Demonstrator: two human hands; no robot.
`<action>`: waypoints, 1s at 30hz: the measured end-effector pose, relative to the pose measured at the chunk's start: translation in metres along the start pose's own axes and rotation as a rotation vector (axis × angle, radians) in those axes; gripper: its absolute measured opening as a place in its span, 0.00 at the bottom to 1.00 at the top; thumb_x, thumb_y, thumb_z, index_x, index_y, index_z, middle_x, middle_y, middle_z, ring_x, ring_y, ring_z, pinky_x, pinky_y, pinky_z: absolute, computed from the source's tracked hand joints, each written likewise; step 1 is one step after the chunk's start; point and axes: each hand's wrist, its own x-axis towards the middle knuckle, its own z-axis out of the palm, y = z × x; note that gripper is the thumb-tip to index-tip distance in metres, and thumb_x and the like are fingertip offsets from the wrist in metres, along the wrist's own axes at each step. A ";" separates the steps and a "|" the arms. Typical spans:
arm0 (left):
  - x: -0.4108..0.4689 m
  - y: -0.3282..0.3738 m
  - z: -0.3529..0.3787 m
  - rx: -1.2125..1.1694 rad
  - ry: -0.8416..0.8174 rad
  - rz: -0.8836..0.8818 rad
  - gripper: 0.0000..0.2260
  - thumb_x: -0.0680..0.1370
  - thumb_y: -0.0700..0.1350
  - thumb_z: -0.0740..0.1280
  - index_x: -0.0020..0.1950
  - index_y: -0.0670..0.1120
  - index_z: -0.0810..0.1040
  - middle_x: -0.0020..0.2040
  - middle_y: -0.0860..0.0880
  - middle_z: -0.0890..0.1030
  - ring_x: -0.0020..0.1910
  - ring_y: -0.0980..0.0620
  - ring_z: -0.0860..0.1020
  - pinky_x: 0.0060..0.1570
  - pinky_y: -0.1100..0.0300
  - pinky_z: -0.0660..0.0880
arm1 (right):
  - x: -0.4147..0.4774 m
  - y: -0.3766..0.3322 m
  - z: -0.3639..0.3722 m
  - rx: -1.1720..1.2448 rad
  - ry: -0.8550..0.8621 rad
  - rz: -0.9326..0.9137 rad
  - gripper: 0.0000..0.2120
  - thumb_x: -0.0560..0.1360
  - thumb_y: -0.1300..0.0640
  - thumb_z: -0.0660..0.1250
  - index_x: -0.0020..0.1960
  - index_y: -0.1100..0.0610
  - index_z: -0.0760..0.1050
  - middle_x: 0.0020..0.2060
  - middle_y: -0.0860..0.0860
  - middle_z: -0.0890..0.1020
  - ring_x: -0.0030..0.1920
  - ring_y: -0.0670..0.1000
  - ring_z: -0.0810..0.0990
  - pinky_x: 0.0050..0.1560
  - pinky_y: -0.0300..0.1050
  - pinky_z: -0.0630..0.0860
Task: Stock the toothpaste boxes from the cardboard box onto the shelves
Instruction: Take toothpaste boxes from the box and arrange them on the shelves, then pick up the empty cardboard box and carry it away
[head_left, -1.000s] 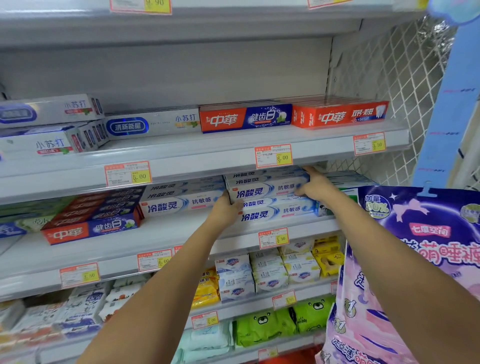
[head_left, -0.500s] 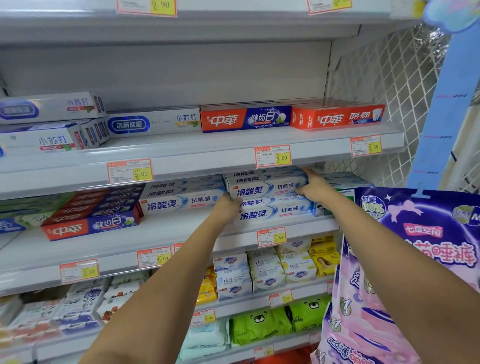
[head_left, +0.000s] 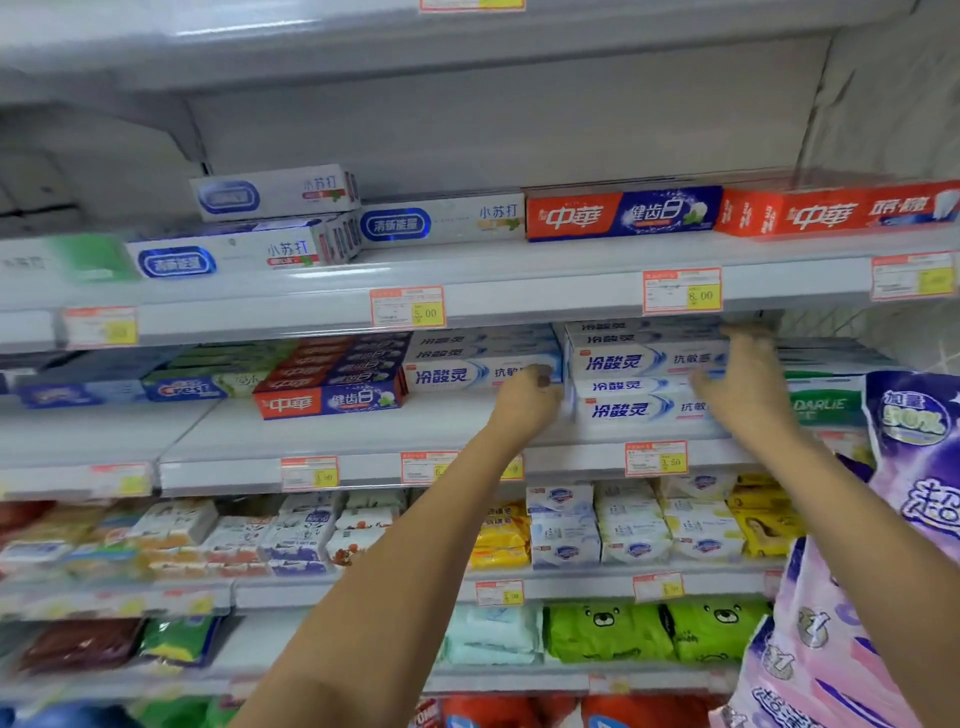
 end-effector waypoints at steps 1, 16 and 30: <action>-0.007 -0.005 -0.005 0.001 0.022 0.023 0.19 0.80 0.41 0.60 0.71 0.40 0.68 0.68 0.43 0.73 0.65 0.46 0.73 0.64 0.57 0.67 | -0.011 -0.006 0.002 -0.021 0.050 -0.047 0.22 0.74 0.58 0.68 0.64 0.64 0.67 0.63 0.63 0.68 0.64 0.63 0.67 0.63 0.57 0.68; -0.117 -0.085 -0.091 0.136 0.323 0.035 0.24 0.76 0.58 0.65 0.33 0.38 0.75 0.30 0.41 0.78 0.32 0.45 0.77 0.36 0.52 0.75 | -0.108 -0.111 0.033 0.253 -0.273 -0.354 0.20 0.77 0.43 0.61 0.38 0.58 0.77 0.24 0.54 0.76 0.28 0.53 0.75 0.38 0.47 0.74; -0.232 -0.325 -0.022 0.001 -0.135 -0.454 0.09 0.73 0.42 0.71 0.43 0.48 0.71 0.42 0.49 0.80 0.43 0.49 0.80 0.44 0.55 0.76 | -0.301 -0.006 0.221 -0.057 -0.607 -0.107 0.19 0.64 0.73 0.67 0.52 0.57 0.74 0.52 0.51 0.71 0.50 0.51 0.73 0.45 0.46 0.73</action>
